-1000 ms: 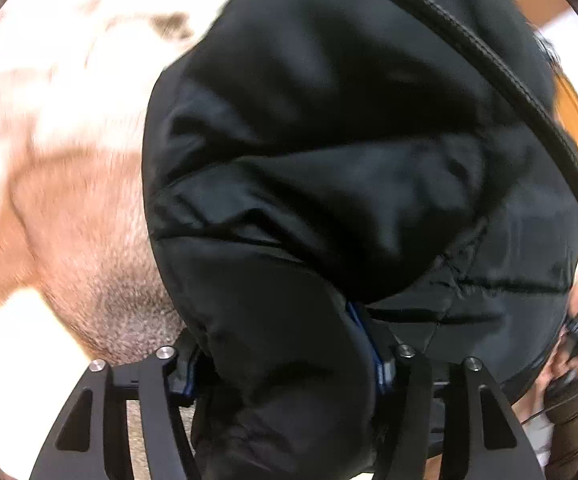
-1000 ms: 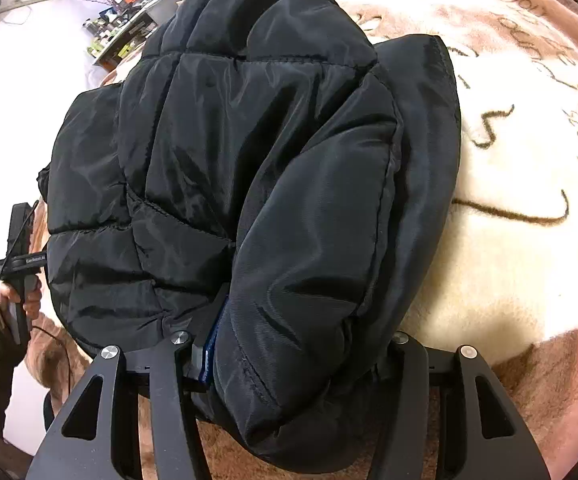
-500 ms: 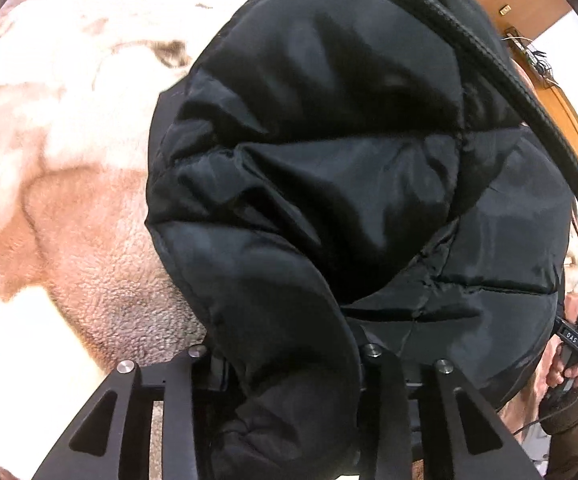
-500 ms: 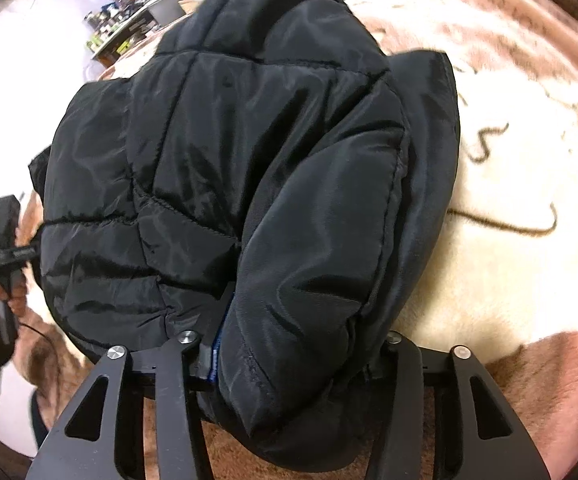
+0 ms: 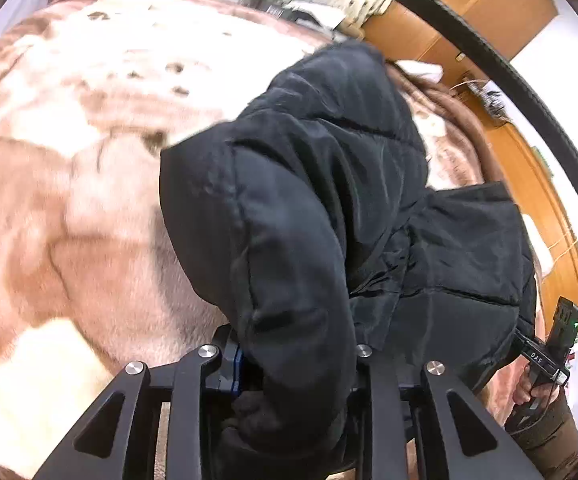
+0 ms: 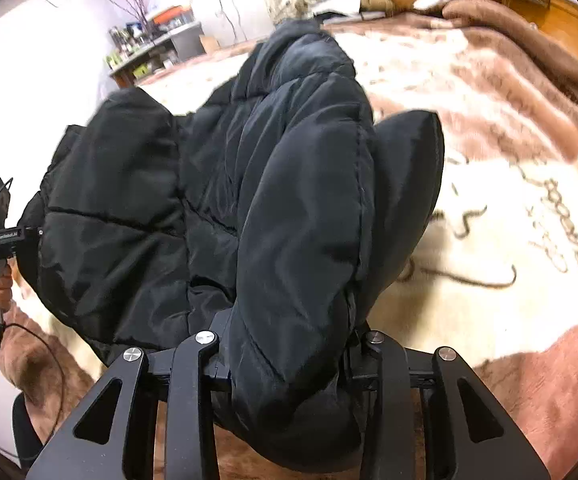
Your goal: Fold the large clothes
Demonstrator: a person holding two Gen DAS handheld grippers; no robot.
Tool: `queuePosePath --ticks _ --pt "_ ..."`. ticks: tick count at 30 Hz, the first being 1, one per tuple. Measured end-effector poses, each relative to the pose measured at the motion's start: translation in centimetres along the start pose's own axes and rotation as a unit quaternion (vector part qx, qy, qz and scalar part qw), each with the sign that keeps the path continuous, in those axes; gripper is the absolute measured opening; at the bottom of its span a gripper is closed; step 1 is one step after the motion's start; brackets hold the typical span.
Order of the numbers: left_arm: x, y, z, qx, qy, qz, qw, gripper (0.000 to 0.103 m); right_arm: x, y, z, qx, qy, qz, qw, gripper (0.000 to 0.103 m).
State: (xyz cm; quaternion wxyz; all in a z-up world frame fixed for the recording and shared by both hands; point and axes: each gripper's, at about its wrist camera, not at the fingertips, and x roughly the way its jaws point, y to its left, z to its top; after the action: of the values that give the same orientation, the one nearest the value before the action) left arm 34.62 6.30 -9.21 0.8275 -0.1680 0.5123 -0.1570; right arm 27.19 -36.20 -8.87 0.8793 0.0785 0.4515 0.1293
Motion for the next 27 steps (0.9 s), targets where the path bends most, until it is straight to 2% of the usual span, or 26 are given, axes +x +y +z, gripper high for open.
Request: queuePosePath --ticks 9,15,22,24,27 --pt "-0.8 3.0 -0.8 0.001 -0.042 -0.012 0.9990 0.027 -2.8 2.8 0.8 -0.015 -0.051 0.013 0.999 0.033" --pt "-3.9 2.2 0.2 0.001 -0.079 -0.014 0.9968 0.026 -3.4 5.3 1.5 -0.034 -0.080 0.027 0.996 0.032" --pt "-8.2 5.3 0.8 -0.006 -0.142 -0.017 0.9896 0.021 -3.2 9.4 2.8 -0.061 -0.111 0.057 0.990 0.030" --pt "-8.6 6.0 0.6 -0.009 -0.141 -0.004 0.9899 0.020 -2.6 10.6 2.7 -0.066 -0.105 0.062 0.990 0.030" --pt "-7.1 7.4 -0.5 -0.018 -0.101 0.012 0.9947 0.020 -1.7 10.6 1.8 -0.060 -0.092 0.060 0.992 0.030"
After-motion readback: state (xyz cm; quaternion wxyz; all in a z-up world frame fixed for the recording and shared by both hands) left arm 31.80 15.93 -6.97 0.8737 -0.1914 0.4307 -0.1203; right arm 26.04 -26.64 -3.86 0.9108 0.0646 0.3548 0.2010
